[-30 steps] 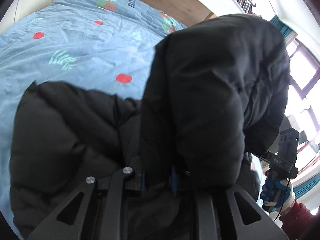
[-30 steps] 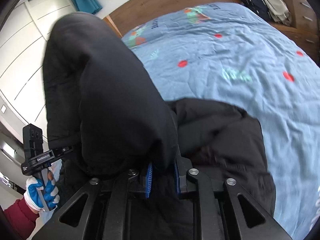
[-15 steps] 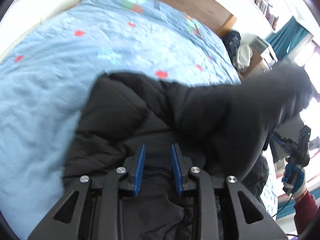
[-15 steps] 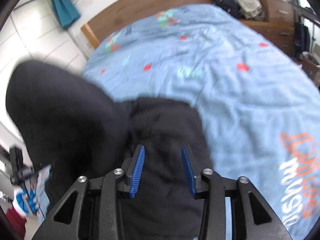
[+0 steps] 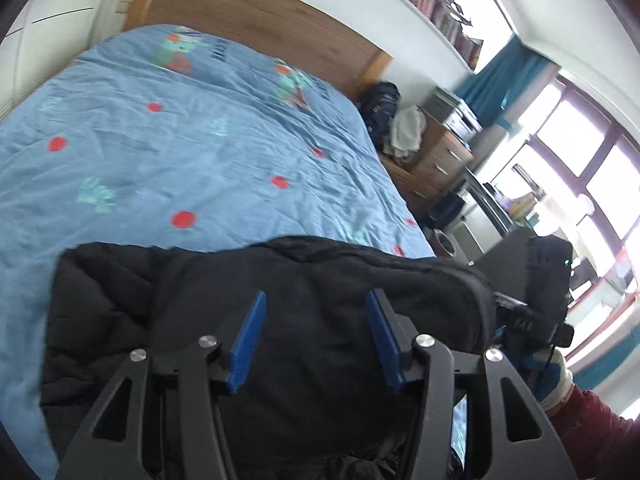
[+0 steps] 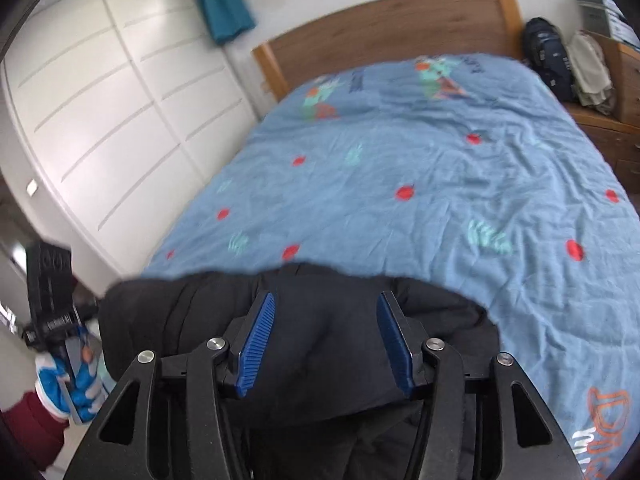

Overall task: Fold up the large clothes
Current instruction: 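Grasp a jacket side edge with both grippers and lift it over, then lay the lifted side over the jacket body with both grippers, release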

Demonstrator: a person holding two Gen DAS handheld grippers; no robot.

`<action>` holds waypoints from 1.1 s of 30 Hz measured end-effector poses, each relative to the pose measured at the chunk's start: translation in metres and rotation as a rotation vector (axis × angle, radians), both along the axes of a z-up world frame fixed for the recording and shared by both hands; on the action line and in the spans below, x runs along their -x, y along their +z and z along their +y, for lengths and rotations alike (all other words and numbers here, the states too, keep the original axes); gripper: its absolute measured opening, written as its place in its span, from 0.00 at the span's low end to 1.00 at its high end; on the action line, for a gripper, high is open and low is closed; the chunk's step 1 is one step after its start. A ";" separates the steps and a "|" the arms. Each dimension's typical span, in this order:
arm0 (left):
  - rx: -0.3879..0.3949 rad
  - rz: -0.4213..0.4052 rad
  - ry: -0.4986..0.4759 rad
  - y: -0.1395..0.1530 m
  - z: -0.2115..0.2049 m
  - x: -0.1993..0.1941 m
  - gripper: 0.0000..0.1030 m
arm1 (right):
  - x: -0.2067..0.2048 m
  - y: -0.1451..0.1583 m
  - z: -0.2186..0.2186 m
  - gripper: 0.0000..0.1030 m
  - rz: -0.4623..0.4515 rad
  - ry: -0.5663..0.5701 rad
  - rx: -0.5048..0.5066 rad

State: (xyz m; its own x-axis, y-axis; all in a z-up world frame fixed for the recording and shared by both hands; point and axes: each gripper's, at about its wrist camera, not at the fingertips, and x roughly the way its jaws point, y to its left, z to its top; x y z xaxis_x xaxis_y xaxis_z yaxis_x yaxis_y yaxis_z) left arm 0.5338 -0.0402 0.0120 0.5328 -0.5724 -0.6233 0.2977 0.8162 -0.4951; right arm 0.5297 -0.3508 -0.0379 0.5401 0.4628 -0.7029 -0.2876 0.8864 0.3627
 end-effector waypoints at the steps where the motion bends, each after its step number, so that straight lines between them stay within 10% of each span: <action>1: -0.010 0.005 -0.017 -0.005 -0.011 -0.001 0.50 | 0.008 -0.011 0.005 0.52 0.027 0.025 0.005; 9: -0.232 0.164 -0.117 -0.094 -0.054 0.039 0.50 | 0.071 -0.099 0.032 0.52 0.190 0.123 0.109; 20: -0.486 0.063 0.019 -0.142 -0.051 0.002 0.50 | 0.052 -0.116 0.063 0.52 0.167 0.056 0.124; 28: -0.480 0.026 -0.030 -0.143 -0.051 0.027 0.52 | 0.074 -0.125 0.061 0.52 0.161 0.039 0.172; 33: -0.339 0.041 0.007 -0.112 -0.026 0.037 0.53 | 0.081 -0.095 0.053 0.54 0.142 0.027 0.208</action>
State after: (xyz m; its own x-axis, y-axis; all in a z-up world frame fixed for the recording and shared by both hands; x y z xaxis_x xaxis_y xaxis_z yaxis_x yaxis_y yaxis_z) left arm 0.4963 -0.0659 -0.0995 0.5066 -0.3251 -0.7986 0.2769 0.9385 -0.2064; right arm 0.4486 -0.2974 -0.1333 0.4185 0.3132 -0.8525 -0.2712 0.9389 0.2118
